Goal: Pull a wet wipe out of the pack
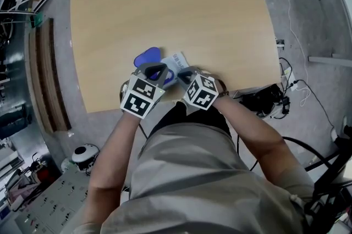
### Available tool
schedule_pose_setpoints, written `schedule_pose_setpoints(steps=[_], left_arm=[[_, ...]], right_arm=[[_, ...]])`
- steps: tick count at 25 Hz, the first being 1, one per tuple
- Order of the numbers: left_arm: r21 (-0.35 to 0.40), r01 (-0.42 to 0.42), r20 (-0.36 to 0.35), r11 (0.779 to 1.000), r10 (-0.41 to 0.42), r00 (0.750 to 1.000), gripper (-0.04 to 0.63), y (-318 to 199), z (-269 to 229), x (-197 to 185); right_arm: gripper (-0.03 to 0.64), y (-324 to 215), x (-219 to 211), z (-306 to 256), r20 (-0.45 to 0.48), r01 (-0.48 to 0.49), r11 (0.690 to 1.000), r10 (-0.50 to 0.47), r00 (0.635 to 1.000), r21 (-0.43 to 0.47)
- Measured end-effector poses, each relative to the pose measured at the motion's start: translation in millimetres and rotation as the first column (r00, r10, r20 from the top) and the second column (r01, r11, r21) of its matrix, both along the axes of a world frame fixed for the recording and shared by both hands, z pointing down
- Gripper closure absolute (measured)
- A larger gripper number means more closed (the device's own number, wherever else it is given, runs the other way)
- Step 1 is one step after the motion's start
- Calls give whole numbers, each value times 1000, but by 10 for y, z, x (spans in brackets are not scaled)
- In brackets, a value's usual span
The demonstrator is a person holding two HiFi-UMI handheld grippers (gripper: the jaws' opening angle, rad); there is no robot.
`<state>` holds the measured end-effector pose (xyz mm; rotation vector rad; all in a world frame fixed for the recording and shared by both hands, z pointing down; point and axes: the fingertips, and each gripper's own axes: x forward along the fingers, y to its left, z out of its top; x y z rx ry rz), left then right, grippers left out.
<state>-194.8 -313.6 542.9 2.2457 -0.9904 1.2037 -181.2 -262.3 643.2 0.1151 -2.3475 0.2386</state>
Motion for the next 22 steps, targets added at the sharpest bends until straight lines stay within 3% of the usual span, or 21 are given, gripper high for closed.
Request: schedule_pose_setpoints(steps=[22], left_arm=[[144,163,-120,976,-146,982,588,-46,-718,-198]], right_arm=[[615,36,41,50,-28,41,999,-41,999,3]])
